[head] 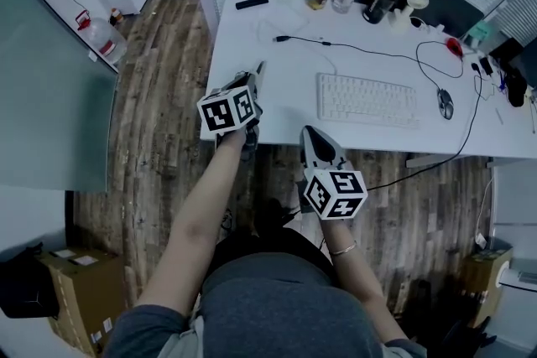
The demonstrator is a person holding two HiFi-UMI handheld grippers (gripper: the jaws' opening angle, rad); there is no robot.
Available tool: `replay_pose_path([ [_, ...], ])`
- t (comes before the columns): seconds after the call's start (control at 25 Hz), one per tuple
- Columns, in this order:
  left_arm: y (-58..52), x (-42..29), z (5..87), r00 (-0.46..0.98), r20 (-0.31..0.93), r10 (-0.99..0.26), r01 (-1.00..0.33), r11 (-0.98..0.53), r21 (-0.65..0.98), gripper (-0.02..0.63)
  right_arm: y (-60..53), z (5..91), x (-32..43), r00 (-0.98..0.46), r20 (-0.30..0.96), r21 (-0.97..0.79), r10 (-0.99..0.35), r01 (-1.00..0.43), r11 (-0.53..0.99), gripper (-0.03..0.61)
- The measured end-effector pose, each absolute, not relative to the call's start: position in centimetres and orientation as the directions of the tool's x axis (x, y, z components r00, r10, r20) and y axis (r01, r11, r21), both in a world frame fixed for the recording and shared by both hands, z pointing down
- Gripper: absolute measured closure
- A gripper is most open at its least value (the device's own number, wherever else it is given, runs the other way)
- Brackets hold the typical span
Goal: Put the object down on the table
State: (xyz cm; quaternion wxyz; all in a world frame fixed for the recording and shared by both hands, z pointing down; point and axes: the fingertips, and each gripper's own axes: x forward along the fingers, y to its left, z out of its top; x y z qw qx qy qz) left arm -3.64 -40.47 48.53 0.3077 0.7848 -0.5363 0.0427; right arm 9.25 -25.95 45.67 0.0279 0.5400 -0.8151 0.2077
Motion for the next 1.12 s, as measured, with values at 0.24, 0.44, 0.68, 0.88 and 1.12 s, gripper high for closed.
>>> replay_pose_path([
  [0.24, -41.7, -2.7, 49.4, 0.444, 0.411, -0.796, -0.846, -0.222, 0.484, 0.588, -25.9, 45.8, 9.5, -0.409, 0.273, -0.313, -0.871, -0.894, 0.322, 0.574],
  [0.44, -42.2, -2.2, 50.3, 0.460, 0.417, -0.784, -0.823, -0.199, 0.532, 0.588, -25.7, 45.9, 9.8, -0.400, 0.276, -0.312, -0.874, -0.897, 0.312, 0.574],
  [0.68, -42.5, -2.2, 51.6, 0.455, 0.436, -0.776, -0.824, -0.181, 0.537, 0.588, -25.7, 46.0, 10.0, -0.394, 0.282, -0.307, -0.875, -0.901, 0.307, 0.574],
  [0.88, -42.7, -2.6, 52.4, 0.447, 0.444, -0.777, -0.825, -0.167, 0.540, 0.588, -25.7, 46.4, 10.1, -0.393, 0.291, -0.311, -0.872, -0.901, 0.303, 0.575],
  [1.12, -42.7, -2.6, 52.9, 0.447, 0.456, -0.770, -0.830, -0.167, 0.532, 0.588, -25.6, 46.7, 9.9, -0.395, 0.298, -0.319, -0.869, -0.899, 0.299, 0.574],
])
